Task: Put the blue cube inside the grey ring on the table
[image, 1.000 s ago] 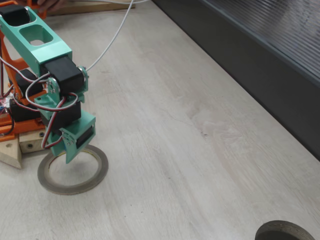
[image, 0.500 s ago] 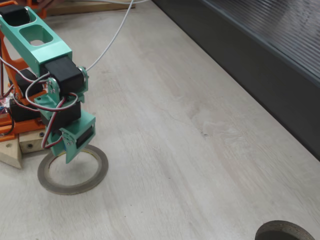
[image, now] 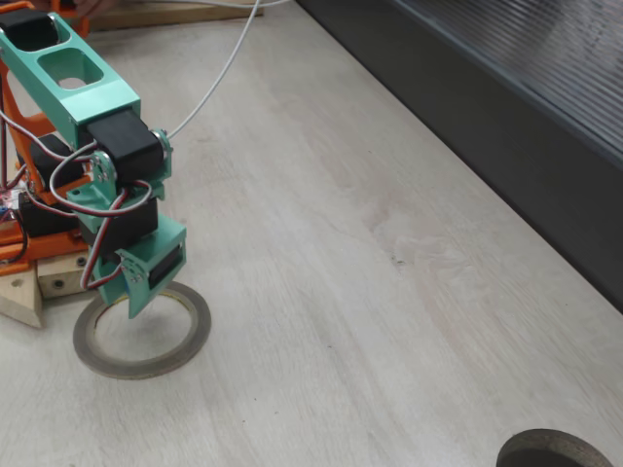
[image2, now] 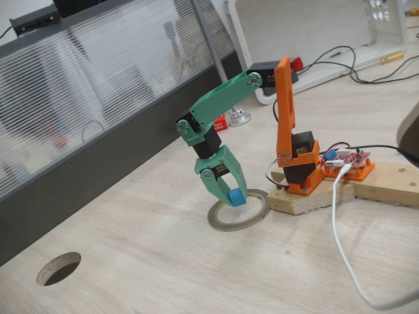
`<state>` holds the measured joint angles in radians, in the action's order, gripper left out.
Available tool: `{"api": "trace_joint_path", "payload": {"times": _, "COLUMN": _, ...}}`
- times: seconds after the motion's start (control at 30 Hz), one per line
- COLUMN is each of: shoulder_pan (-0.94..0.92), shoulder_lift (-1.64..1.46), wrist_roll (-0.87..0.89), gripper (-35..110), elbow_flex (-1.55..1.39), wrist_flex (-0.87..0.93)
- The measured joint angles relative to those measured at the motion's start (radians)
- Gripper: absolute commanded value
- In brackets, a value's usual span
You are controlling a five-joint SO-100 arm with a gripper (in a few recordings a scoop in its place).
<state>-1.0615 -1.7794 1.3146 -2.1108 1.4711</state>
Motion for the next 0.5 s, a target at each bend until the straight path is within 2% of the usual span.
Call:
{"api": "trace_joint_path", "payload": {"times": 0.33, "shoulder_pan": 0.000, "shoulder_lift": 0.000, "wrist_roll": 0.000, "gripper": 24, "elbow_flex": 0.000, "wrist_flex": 0.003}}
{"api": "trace_joint_path", "payload": {"times": 0.5, "shoulder_pan": 0.000, "shoulder_lift": 0.000, "wrist_roll": 0.000, "gripper": 28, "elbow_flex": 0.000, "wrist_flex": 0.003}}
